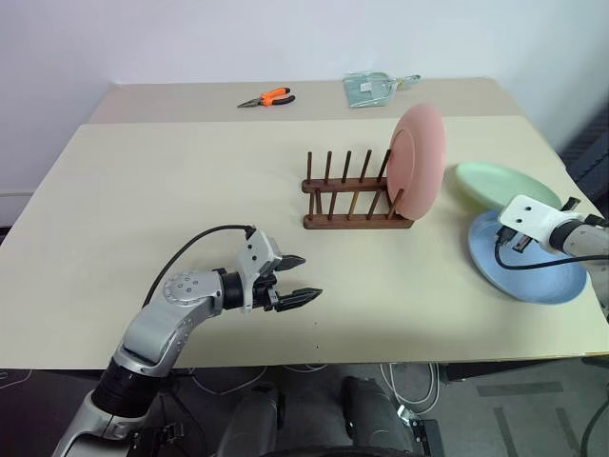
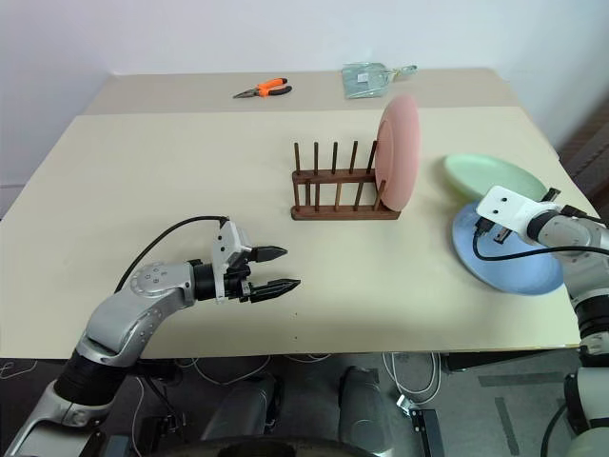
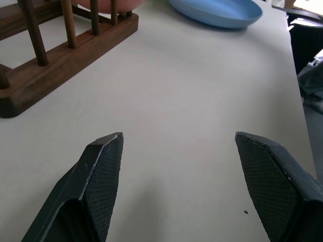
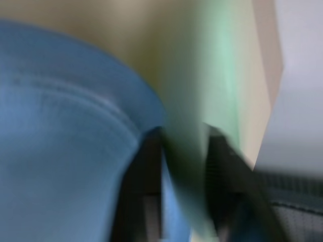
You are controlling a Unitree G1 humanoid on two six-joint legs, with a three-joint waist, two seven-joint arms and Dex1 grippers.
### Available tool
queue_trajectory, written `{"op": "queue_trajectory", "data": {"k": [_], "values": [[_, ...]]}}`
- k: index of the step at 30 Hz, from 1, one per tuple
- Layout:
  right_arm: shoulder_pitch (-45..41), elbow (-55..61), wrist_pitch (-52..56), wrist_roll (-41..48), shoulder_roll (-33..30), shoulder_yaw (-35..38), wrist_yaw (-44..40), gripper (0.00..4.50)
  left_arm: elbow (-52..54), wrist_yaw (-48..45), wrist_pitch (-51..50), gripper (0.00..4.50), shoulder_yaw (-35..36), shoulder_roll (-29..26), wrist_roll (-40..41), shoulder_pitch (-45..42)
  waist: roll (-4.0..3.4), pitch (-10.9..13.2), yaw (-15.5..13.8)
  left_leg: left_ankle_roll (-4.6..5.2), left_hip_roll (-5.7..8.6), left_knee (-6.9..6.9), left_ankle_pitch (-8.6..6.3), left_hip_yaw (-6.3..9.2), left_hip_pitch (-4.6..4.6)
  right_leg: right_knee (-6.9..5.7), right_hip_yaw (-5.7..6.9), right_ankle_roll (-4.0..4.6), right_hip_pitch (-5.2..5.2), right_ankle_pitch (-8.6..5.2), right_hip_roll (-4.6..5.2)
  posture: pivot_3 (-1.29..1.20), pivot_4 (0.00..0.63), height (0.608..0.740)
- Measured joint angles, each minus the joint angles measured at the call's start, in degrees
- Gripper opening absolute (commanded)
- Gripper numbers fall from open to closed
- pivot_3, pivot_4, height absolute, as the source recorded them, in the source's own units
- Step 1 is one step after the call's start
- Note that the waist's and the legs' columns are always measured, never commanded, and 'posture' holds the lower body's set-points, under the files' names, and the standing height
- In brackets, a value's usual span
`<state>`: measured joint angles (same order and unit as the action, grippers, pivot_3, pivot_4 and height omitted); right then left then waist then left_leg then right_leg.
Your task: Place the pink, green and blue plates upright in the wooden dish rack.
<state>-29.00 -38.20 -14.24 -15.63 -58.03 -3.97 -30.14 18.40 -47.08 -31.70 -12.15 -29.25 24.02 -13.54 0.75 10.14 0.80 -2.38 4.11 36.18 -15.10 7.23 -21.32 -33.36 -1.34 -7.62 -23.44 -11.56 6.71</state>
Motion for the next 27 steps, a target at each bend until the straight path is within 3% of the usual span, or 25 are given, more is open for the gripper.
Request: {"op": "queue_trajectory", "data": {"k": [4,7,9,11,14,18,21,27], "values": [[3.1,7.5,-0.2,1.3,-1.0,2.5,-0.1,0.04,0.2,0.0,0.0,3.64,0.1,-0.1,-0.2,0.0,-0.05,0.0,0.0,0.00,0.00,0.00,0.00,0.02,-0.01,-0.01,0.00,-0.02,-0.01,0.00,0.00,0.00,0.150,0.740],[4.3,18.2,5.9,10.2,0.3,9.9,-1.6,0.04,0.1,0.0,0.0,3.64,0.4,-0.4,-0.3,0.1,-0.17,0.1,0.1,0.00,0.00,0.00,0.00,0.01,-0.01,-0.02,-0.03,-0.06,-0.01,0.03,0.00,0.00,0.150,0.740],[2.8,28.4,13.9,21.4,3.8,16.5,-2.3,0.04,-0.3,0.0,0.3,3.64,0.9,-0.5,-0.4,-0.1,-0.17,0.1,0.3,0.00,-0.06,-0.01,0.00,0.05,0.03,-0.07,-0.02,-0.08,0.00,0.04,-0.05,0.00,0.150,0.740],[-0.5,41.1,27.4,43.5,9.6,23.1,-2.5,0.04,-1.2,0.0,1.2,3.64,1.6,-0.5,-0.6,-0.4,-0.17,0.1,0.1,0.00,-0.08,-0.01,0.00,0.23,0.01,-0.09,0.04,-0.08,0.02,0.04,-0.07,0.00,0.150,0.740],[-2.8,52.1,39.8,66.0,12.5,27.4,-1.8,0.04,-2.7,0.0,1.8,3.64,2.7,-0.7,-0.9,-0.8,-0.11,0.0,-0.5,0.01,-0.04,0.04,-0.01,0.41,-0.07,0.00,0.21,-0.02,0.09,-0.01,-0.03,0.00,0.150,0.740],[-4.7,57.3,48.4,84.2,18.2,27.9,4.6,0.04,-3.4,-0.1,2.4,3.64,4.4,-1.2,-0.9,-0.4,-0.06,0.0,-1.1,0.04,-0.03,0.06,-0.02,0.36,-0.07,0.08,0.19,0.02,0.09,-0.01,0.02,0.00,0.150,0.740],[-6.3,59.8,51.0,88.9,26.9,22.1,14.3,0.04,-3.0,0.4,3.3,3.64,5.8,0.0,-0.3,0.0,-0.10,0.0,-0.7,0.04,-0.05,-0.01,-0.02,0.36,-0.04,-0.04,0.18,0.02,-0.02,-0.01,0.00,0.00,0.150,0.740],[-4.9,59.3,53.3,84.4,32.0,15.8,23.3,0.04,-0.7,1.7,3.4,3.64,7.6,1.2,1.6,1.8,-0.10,0.0,-1.0,0.03,0.02,-0.02,-0.02,0.33,-0.13,-0.01,0.18,-0.09,-0.09,0.06,0.01,0.00,0.150,0.740]]}}
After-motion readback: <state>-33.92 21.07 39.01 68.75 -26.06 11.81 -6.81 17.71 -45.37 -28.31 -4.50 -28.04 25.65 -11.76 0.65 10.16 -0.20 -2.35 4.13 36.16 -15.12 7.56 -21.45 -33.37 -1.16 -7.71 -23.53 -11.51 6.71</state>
